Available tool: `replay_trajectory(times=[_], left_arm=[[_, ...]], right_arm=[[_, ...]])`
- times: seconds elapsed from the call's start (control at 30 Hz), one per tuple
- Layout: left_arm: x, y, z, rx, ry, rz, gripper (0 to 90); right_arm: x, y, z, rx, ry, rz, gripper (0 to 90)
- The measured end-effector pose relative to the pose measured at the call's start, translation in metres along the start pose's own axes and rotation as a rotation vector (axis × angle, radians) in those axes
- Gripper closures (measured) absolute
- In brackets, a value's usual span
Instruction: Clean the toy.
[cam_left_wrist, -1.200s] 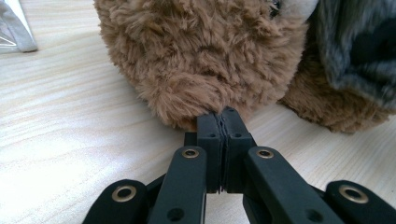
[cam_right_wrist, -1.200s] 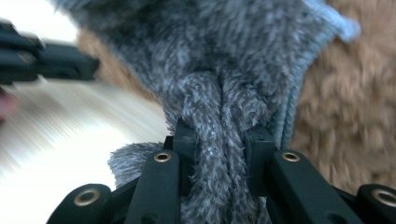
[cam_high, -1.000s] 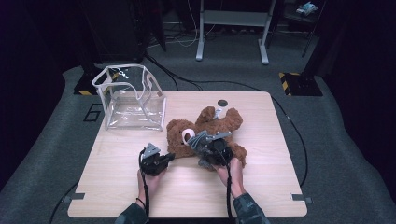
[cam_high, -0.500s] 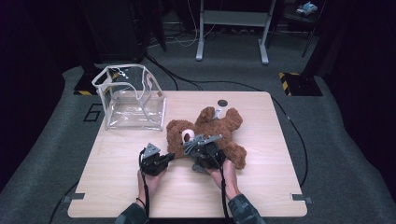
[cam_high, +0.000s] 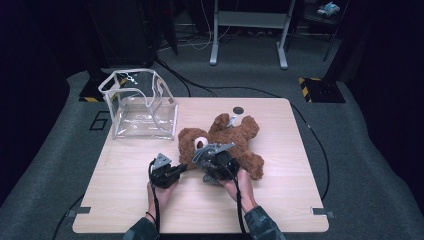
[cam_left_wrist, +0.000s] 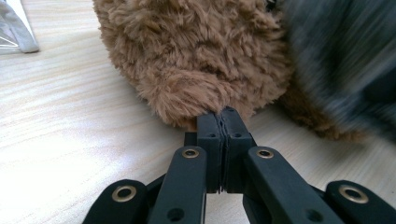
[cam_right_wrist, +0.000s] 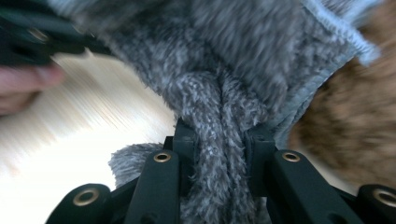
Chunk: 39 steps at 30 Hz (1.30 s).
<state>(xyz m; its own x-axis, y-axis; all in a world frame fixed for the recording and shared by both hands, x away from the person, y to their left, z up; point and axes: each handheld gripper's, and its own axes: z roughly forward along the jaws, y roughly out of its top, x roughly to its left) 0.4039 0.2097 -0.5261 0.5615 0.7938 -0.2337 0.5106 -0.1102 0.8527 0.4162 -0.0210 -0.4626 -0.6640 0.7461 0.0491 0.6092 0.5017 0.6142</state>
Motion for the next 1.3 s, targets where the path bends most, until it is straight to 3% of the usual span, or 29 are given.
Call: replay_trajectory(times=[0.1,0.23,0.3,0.37,0.47,0.57,0.63,0.8,1.0,1.2,1.3], left_arm=[[0.000,0.000,0.000,0.007,-0.002,0.000,88.3],[0.000,0.000,0.000,0.000,0.001,-0.003,88.3],[0.001,0.000,0.000,-0.003,0.001,-0.001,88.3],[0.001,0.000,0.000,-0.002,-0.001,-0.001,88.3],[0.000,0.000,0.000,-0.001,0.001,-0.001,88.3],[0.000,0.000,0.000,-0.002,0.002,-0.002,88.3],[0.000,0.000,0.000,0.003,0.000,0.000,88.3],[0.000,0.000,0.000,0.006,0.000,0.007,88.3],[-0.001,0.000,0.000,0.009,0.000,0.009,88.3],[-0.001,0.000,0.001,0.011,0.003,0.008,88.3],[0.000,0.000,0.001,0.010,0.003,0.006,88.3]], right_arm=[[-0.003,-0.011,0.012,0.048,0.002,0.028,72.3],[-0.005,-0.020,0.004,0.100,0.021,0.028,72.3],[-0.008,-0.024,-0.004,0.083,0.021,0.021,72.2],[-0.013,-0.023,-0.018,0.019,0.021,0.036,72.2],[-0.020,-0.015,-0.041,-0.099,-0.034,0.044,72.2],[-0.024,-0.009,-0.043,-0.089,-0.131,0.003,72.3],[-0.027,-0.009,-0.035,-0.044,-0.193,-0.020,72.4],[-0.033,-0.026,-0.007,-0.008,-0.171,0.023,72.9],[-0.038,-0.035,-0.003,-0.013,-0.103,0.099,73.2],[-0.035,-0.041,-0.001,0.037,-0.065,0.099,73.3],[-0.031,-0.044,-0.003,0.069,-0.078,0.073,73.1]])
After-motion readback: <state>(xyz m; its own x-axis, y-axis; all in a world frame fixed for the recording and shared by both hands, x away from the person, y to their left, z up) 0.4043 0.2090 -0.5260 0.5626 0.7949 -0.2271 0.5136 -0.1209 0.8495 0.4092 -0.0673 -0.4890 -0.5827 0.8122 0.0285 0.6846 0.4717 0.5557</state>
